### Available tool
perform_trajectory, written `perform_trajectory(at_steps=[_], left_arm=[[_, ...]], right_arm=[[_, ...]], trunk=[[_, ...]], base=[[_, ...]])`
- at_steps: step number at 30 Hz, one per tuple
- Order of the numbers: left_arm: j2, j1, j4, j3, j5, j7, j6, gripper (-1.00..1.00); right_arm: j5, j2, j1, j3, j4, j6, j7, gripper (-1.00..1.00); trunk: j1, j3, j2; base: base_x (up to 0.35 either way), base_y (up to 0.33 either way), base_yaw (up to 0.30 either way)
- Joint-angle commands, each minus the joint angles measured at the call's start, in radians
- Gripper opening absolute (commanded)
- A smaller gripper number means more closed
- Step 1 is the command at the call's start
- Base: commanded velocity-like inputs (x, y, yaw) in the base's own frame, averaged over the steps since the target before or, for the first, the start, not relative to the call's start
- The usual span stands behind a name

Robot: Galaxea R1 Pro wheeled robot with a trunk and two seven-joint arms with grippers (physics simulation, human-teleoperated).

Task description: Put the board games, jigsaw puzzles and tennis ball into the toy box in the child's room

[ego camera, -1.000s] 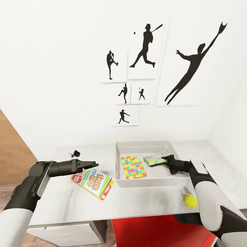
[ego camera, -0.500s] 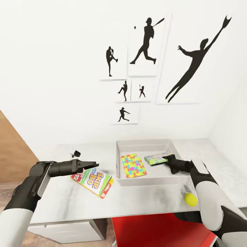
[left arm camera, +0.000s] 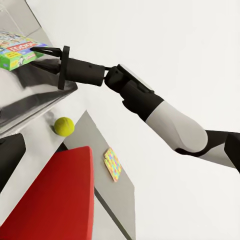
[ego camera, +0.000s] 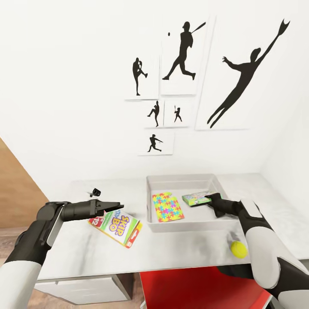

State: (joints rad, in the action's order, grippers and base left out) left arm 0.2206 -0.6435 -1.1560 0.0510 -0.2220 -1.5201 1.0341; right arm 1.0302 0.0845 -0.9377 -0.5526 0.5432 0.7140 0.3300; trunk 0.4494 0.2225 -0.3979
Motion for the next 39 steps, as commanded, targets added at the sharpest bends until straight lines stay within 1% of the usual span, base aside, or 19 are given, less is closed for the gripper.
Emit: perform_trajectory(at_steps=[1, 11, 33, 39], left_arm=[[0.0, -0.001, 0.0, 0.0, 0.0, -0.003, 0.011, 1.0], [0.0, -0.001, 0.0, -0.002, 0.0, -0.003, 0.011, 1.0], [0.0, -0.001, 0.0, -0.002, 0.0, -0.003, 0.011, 1.0], [0.0, -0.001, -0.001, -0.002, 0.0, -0.003, 0.011, 1.0]], right_arm=[[0.009, 0.002, -0.001, -0.003, 0.001, 0.002, 0.011, 1.0], [0.011, 0.008, -0.003, -0.003, 0.006, 0.004, 0.011, 1.0], [0.013, 0.008, -0.003, -0.003, 0.016, 0.009, 0.011, 1.0], [0.013, 0.004, -0.003, -0.003, 0.047, 0.012, 0.011, 1.0]], trunk=[[0.001, 0.002, -0.002], [0.001, 0.002, -0.002], [0.001, 0.002, -0.002], [0.001, 0.002, -0.002]], base=[[0.0, 0.0, 0.0], [0.0, 0.0, 0.0], [0.0, 0.0, 0.0], [0.0, 0.0, 0.0]])
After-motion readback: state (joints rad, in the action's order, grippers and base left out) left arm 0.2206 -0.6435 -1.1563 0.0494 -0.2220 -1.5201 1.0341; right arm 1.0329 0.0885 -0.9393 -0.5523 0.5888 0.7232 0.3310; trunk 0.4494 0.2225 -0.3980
